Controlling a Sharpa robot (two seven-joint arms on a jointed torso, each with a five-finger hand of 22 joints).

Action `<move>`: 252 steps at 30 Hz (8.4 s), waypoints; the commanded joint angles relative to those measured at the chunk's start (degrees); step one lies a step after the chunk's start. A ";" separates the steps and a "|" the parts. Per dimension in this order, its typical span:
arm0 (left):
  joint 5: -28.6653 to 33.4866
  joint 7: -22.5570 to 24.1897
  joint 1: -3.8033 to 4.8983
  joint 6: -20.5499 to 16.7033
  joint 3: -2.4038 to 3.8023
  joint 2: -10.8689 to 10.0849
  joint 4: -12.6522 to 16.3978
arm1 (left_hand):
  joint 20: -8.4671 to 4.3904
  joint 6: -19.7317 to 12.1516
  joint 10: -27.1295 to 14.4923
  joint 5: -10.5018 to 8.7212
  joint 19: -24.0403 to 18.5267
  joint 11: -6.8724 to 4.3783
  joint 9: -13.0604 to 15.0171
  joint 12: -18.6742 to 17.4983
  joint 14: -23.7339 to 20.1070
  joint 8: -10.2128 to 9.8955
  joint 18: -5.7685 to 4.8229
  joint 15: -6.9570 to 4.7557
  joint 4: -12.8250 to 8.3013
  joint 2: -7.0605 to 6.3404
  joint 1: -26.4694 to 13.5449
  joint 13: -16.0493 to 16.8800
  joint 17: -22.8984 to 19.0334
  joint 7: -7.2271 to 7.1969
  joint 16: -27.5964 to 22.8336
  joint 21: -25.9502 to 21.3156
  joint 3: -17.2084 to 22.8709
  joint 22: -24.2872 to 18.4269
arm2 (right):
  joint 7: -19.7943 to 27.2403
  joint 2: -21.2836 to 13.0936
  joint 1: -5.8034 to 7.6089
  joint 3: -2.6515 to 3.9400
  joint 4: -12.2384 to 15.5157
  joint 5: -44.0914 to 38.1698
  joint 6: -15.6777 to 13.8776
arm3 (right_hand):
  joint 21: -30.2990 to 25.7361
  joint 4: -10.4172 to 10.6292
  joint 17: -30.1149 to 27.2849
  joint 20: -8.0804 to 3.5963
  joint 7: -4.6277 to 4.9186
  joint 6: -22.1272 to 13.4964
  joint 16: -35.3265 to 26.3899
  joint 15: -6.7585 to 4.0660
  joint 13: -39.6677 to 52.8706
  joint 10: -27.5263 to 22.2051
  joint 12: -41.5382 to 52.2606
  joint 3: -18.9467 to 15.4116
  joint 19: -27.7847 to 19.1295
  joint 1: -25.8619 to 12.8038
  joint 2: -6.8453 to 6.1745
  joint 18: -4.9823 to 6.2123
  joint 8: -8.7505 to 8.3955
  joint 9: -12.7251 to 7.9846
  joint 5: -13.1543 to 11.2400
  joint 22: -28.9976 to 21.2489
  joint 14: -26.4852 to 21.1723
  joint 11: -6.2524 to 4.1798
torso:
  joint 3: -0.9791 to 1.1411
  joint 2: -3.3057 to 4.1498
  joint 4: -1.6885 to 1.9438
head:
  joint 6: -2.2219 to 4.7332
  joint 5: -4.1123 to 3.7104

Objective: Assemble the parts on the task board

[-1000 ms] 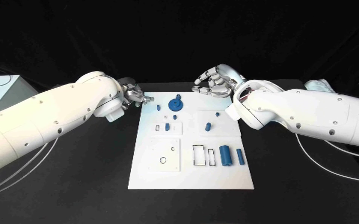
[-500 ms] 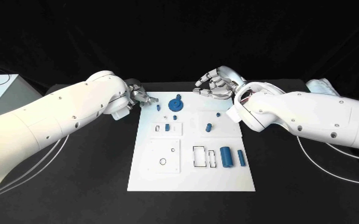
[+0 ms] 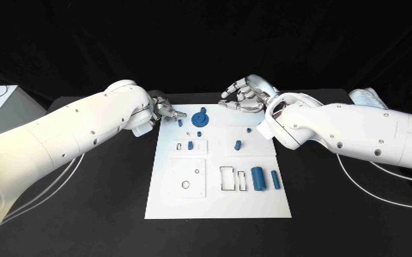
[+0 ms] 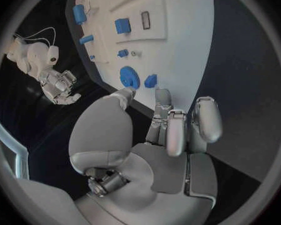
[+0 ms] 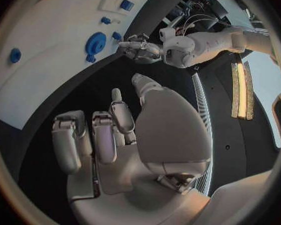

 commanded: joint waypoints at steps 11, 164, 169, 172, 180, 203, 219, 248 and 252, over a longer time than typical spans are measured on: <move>-0.12 0.71 0.07 1.56 -0.16 0.72 -0.73 | 0.14 1.66 0.27 -0.57 0.60 -0.31 -0.05 1.02 4.97 0.35 0.47 0.17 -0.13 1.01 0.78 0.74 12.95 -0.39 0.55 0.57 -0.53 0.91 | 0.70 0.30 -0.02 0.01 -0.15 -0.30 0.52 | 0.13 0.06 12.25 -0.21 -0.07 -0.36 -0.34 -0.11 -0.05 -0.52 -0.20 -0.36 5.90 -0.40 0.05 -0.39 0.29 0.05 0.15 15.09 5.24 0.07 | -0.04 -0.12 0.10 | -0.15 -0.19; -7.63 5.21 -1.72 -5.92 -6.37 -11.43 22.54 | -2.48 4.34 8.47 14.96 5.90 -3.33 4.37 5.05 6.07 10.22 -1.11 -2.59 -15.23 -3.58 6.10 4.20 15.10 -3.18 1.84 4.68 32.21 8.85 | 0.92 0.42 -0.86 -0.01 -1.01 -0.07 0.82 | 0.13 0.04 12.25 -0.23 -0.09 -0.54 -0.36 -0.14 -0.07 -0.51 -0.24 -0.58 5.90 -0.61 0.44 -0.39 0.57 0.35 0.36 15.09 5.24 0.04 | -0.14 -1.56 1.22 | -2.56 0.13; -7.79 5.10 -1.72 -5.65 -6.38 -11.26 22.26 | -2.48 4.34 8.47 14.96 5.90 -3.33 4.37 5.05 6.07 10.22 -1.11 -2.59 -15.23 -3.58 6.10 4.20 15.10 -3.18 1.84 4.68 32.21 8.85 | 0.89 0.42 -0.86 -0.01 -1.04 -0.07 0.83 | 0.13 0.04 12.25 -0.23 -0.09 -0.54 -0.36 -0.14 -0.07 -0.51 -0.24 -0.58 5.90 -0.61 0.44 -0.39 0.57 0.35 0.36 15.09 5.24 0.04 | -0.16 -1.57 1.24 | -2.73 0.15; -7.82 5.07 -1.72 -5.42 -6.38 -11.23 22.15 | -2.49 4.34 8.44 14.95 5.89 -3.33 4.35 4.98 6.07 10.20 -1.11 -2.60 -15.24 -3.54 6.08 4.11 15.10 -3.18 1.84 4.68 32.24 8.85 | 0.88 0.42 -0.86 -0.01 -1.05 -0.07 0.85 | 0.13 0.04 12.25 -0.23 -0.09 -0.54 -0.36 -0.14 -0.07 -0.51 -0.24 -0.58 5.90 -0.61 0.44 -0.39 0.57 0.35 0.36 15.09 5.24 0.04 | -0.18 -1.58 1.27 | -2.77 0.16; -7.78 5.17 -1.89 -4.83 -6.38 -10.97 21.65 | -2.50 4.35 8.45 14.92 5.84 -3.33 4.33 4.97 6.07 10.19 -1.09 -2.60 -15.25 -3.52 6.06 4.11 15.10 -3.18 1.84 4.65 32.26 8.77 | 0.87 0.48 -0.86 -0.01 -1.06 -0.07 0.95 | 0.13 0.04 12.25 -0.23 -0.09 -0.54 -0.36 -0.14 -0.07 -0.51 -0.24 -0.58 5.90 -0.61 0.44 -0.39 0.57 0.35 0.36 15.09 5.24 0.04 | -0.21 -1.57 1.28 | -2.65 0.32; -7.84 5.02 -2.01 -4.15 -6.40 -11.12 21.79 | -2.51 4.33 8.39 14.86 5.80 -3.32 4.29 4.84 6.07 10.14 -1.08 -2.60 -15.26 -3.46 6.00 3.96 15.10 -3.17 1.84 4.63 32.30 8.73 | 0.87 0.47 -0.86 -0.01 -1.08 -0.07 1.04 | 0.13 0.04 12.25 -0.23 -0.09 -0.54 -0.36 -0.14 -0.07 -0.51 -0.24 -0.58 5.90 -0.61 0.44 -0.39 0.57 0.35 0.36 15.09 5.24 0.04 | -0.12 -1.58 1.20 | -2.98 0.38; -7.87 4.28 -2.27 -4.39 -6.49 -10.43 21.16 | -2.52 4.33 8.39 14.81 5.77 -3.32 4.26 4.82 6.07 10.11 -1.07 -2.60 -15.28 -3.43 5.97 3.95 15.10 -3.16 1.84 4.60 32.31 8.69 | 0.86 0.34 -0.86 -0.01 -0.89 -0.07 0.99 | 0.13 0.03 12.20 -0.24 -0.10 -0.60 -0.39 -0.14 -0.16 -0.57 -0.36 -0.66 5.90 -0.67 0.52 -0.39 0.66 0.45 0.34 15.09 5.23 0.04 | -0.14 -1.53 1.22 | -3.06 0.26; -7.43 3.69 -2.54 -2.94 -6.70 -9.71 20.80 | -2.58 4.17 9.62 14.04 5.51 -3.76 4.27 5.52 6.07 10.28 -1.02 -2.78 -13.45 -3.96 2.99 4.86 15.10 -3.98 1.84 4.25 28.17 8.40 | 0.89 0.17 -0.85 0.00 -0.69 -0.06 0.93 | 0.13 0.03 12.20 -0.24 -0.10 -0.60 -0.39 -0.14 -0.16 -0.57 -0.36 -0.66 5.90 -0.67 0.52 -0.39 0.66 0.45 0.34 15.09 5.23 0.04 | -0.14 -1.64 1.32 | -3.39 -0.06; -7.23 3.34 -2.54 -3.42 -6.72 -9.68 20.65 | -2.82 4.42 9.51 13.84 5.41 -4.02 3.88 5.43 6.07 10.06 -0.98 -3.02 -11.89 -3.79 2.01 4.77 15.10 -4.37 1.84 4.04 25.60 8.21 | 0.95 0.17 -0.85 0.00 -0.71 -0.07 0.92 | 0.13 0.03 12.20 -0.24 -0.10 -0.60 -0.39 -0.14 -0.16 -0.57 -0.36 -0.66 5.90 -0.67 0.52 -0.39 0.66 0.45 0.34 15.09 5.23 0.04 | -0.13 -1.66 1.28 | -3.31 -0.02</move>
